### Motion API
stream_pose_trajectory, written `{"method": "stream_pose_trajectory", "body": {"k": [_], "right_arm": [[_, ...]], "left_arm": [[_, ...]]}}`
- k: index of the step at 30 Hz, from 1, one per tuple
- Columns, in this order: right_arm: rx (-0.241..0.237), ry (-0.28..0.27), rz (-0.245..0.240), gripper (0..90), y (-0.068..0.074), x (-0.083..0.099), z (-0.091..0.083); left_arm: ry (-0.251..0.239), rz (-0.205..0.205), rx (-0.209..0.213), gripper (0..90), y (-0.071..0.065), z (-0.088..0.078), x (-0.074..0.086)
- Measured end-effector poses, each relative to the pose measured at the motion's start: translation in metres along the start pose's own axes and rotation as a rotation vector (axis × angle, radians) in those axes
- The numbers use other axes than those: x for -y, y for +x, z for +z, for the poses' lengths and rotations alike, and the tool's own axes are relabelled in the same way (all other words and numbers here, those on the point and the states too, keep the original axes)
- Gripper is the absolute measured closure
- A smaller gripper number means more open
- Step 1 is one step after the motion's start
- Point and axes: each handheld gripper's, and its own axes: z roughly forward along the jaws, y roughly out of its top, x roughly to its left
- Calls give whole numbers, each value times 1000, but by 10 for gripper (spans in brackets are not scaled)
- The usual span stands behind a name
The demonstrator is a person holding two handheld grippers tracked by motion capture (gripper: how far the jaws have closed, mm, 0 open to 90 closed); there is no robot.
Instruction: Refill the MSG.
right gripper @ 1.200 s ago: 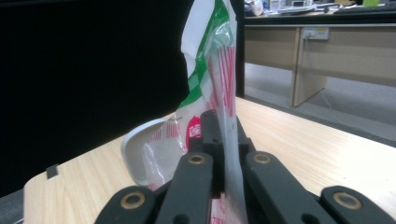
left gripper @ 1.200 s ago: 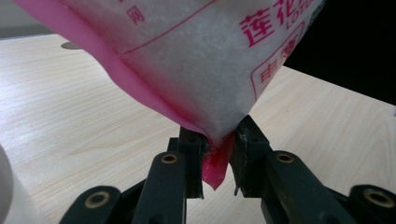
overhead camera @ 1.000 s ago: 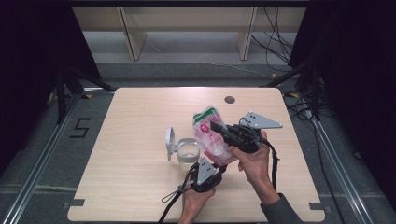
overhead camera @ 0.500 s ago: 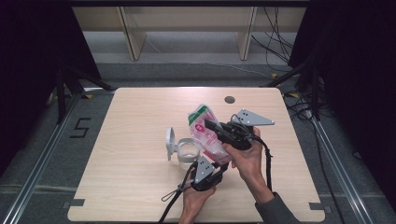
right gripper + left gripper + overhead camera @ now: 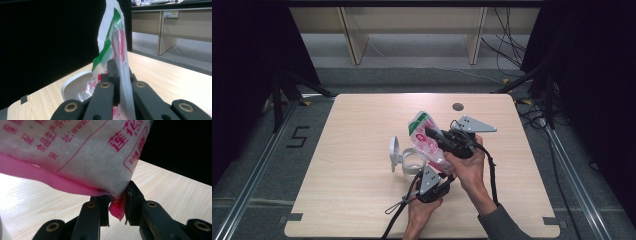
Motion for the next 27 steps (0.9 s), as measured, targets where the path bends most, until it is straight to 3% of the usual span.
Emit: {"method": "stream_pose_trajectory", "body": {"k": [6, 15, 17, 18, 19, 21, 27], "right_arm": [[-4, 0, 17, 900, 3, 1, 6], [-6, 6, -23, 900, 5, 3, 12], [-3, 14, -24, 900, 5, 4, 13], [-4, 22, 0, 900, 6, 4, 14], [-6, 19, -28, 900, 3, 5, 16], [-11, 20, -6, 900, 4, 6, 17], [-13, 21, -8, 900, 4, 7, 20]], "left_arm": [[-10, 3, 5, 757, 1, 0, 0], [-20, 2, 2, 758, 3, 3, 2], [-23, -3, 10, 758, 4, 4, 3], [-16, 0, 10, 758, 4, 4, 3], [-22, -10, 13, 758, 5, 5, 4], [-23, -12, 14, 758, 5, 6, 4], [-28, -2, 17, 759, 6, 7, 3]]}}
